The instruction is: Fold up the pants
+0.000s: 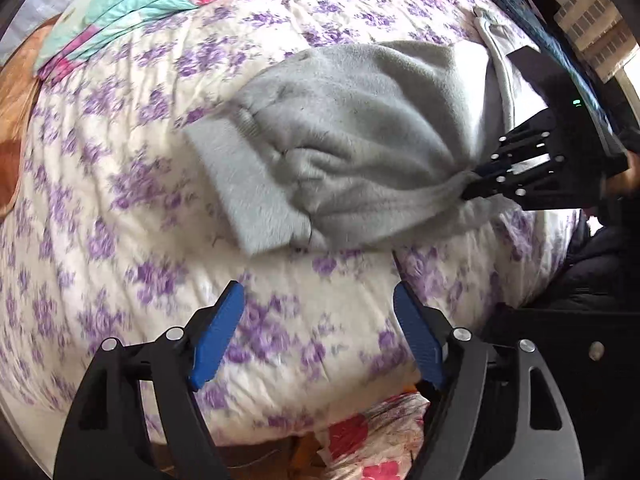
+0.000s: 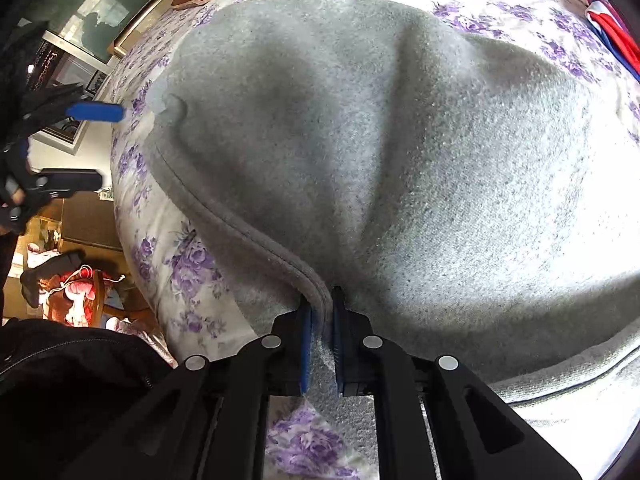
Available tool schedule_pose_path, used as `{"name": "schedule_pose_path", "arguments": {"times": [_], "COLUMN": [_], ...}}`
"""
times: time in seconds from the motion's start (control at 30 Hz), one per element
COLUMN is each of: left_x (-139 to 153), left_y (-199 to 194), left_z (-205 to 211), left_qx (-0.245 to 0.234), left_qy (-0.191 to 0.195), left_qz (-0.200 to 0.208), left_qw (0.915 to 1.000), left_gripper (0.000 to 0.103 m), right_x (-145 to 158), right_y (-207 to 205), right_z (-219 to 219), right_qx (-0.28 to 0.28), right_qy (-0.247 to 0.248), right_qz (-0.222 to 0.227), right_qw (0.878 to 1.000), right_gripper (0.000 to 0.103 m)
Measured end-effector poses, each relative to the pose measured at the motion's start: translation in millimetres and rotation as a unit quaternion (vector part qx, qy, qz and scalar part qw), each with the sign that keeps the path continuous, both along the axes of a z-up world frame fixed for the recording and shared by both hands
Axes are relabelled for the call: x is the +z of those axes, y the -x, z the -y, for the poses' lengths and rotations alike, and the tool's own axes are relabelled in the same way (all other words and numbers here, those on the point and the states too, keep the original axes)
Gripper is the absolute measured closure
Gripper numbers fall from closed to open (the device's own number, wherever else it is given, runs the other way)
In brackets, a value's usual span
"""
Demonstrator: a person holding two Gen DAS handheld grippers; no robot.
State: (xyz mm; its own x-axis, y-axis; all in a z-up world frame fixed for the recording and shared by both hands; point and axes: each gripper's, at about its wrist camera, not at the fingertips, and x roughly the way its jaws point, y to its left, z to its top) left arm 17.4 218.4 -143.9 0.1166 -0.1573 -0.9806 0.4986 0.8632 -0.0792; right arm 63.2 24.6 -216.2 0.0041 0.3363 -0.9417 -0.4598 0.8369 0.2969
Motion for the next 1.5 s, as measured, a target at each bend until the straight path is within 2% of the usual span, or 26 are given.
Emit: {"name": "schedule_pose_path", "arguments": {"times": [0.03,0.13,0.23,0.3,0.37,0.4,0.47,0.5,0.6,0.63,0.67,0.77,0.8,0.83,0.87,0.97,1.07,1.13,1.2,1.27,1.3,1.33,1.37,1.43,1.47,1.5], "left_x": [8,32,31,17,-8,-25,-57,-71,-85,-87,-88,-84,-83,-82,-82,-84,-85,-85,-86,-86,-85,-85,-85,-86,-86,-86], "left_y": [2,0,-12,-25,-38,-41,-42,-43,-45,-45,-44,-41,-41,-42,-43,-44,-40,-39,-38,-38,-38,-38,-38,-38,-38,-38], "left_z": [-2,11,35,50,62,65,71,68,48,45,45,54,57,59,62,62,59,59,60,60,60,61,62,63,62,63], "left_qx": [0.015,0.051,0.11,0.157,0.197,0.216,0.23,0.24,0.278,0.282,0.28,0.266,0.262,0.26,0.259,0.258,0.26,0.26,0.258,0.259,0.258,0.256,0.256,0.255,0.254,0.254], "left_qy": [0.013,0.085,0.13,0.142,0.144,0.133,0.075,0.067,0.133,0.143,0.145,0.123,0.114,0.106,0.101,0.096,0.101,0.1,0.099,0.096,0.094,0.093,0.092,0.092,0.094,0.094], "left_qz": [0.006,0.033,0.042,0.025,-0.019,-0.042,-0.061,-0.071,-0.096,-0.1,-0.097,-0.073,-0.067,-0.062,-0.059,-0.055,-0.056,-0.053,-0.05,-0.049,-0.048,-0.047,-0.046,-0.043,-0.042,-0.041], "left_qw": [0.9998,0.9945,0.9845,0.977,0.9695,0.9664,0.9683,0.9659,0.9464,0.9433,0.944,0.9533,0.9559,0.9578,0.9589,0.9599,0.9586,0.9589,0.9597,0.96,0.9604,0.961,0.9611,0.9616,0.9618,0.9618], "left_gripper": [0.029,0.029,0.03,0.039,0.07,0.078,0.098,0.101,0.101,0.101,0.101,0.101,0.101,0.101,0.101,0.101,0.101,0.101,0.101,0.101,0.101,0.101,0.101,0.101,0.101,0.101], "right_x": [1,-1,-1,7,15,17,14,8,2,7,12,34,41,45,45,29,-8,-7,-3,13,28,48,68,105,117,122], "right_y": [1,3,0,6,12,14,17,18,20,22,24,29,28,25,23,14,17,24,20,9,0,-9,-17,-37,-50,-66], "right_z": [-1,-1,1,-3,-7,-8,-8,-8,-10,-11,-12,-15,-14,-15,-14,-23,-35,-39,-37,-27,-19,-6,8,44,64,85], "right_qx": [0.002,0.001,-0.005,0.002,0.019,0.025,0.028,0.026,0.014,0.017,0.024,0.046,0.044,0.037,0.029,0.01,0.019,0.024,0.026,0.0,-0.014,-0.03,-0.044,-0.075,-0.096,-0.124], "right_qy": [0.002,0.0,-0.01,-0.013,-0.012,-0.012,-0.01,-0.007,-0.001,-0.006,-0.012,-0.011,-0.02,-0.031,-0.032,-0.015,0.005,0.007,0.005,-0.005,-0.007,-0.008,-0.008,0.026,0.062,0.101], "right_qz": [0.005,0.011,0.01,0.018,0.029,0.031,0.029,0.024,0.032,0.031,0.028,0.043,0.048,0.05,0.053,0.056,0.017,0.036,0.022,0.003,0.008,0.026,0.046,0.094,0.108,0.106], "right_qw": [1.0,1.0,1.0,1.0,0.999,0.999,0.999,0.999,0.999,0.999,0.999,0.998,0.998,0.998,0.998,0.998,1.0,0.999,0.999,1.0,1.0,0.999,0.998,0.992,0.988,0.982], "right_gripper": [0.093,0.092,0.091,0.09,0.09,0.09,0.09,0.09,0.086,0.074,0.061,0.061,0.066,0.087,0.097,0.098,0.098,0.098,0.098,0.098,0.098,0.088,0.068,0.048,0.041,0.039]}}
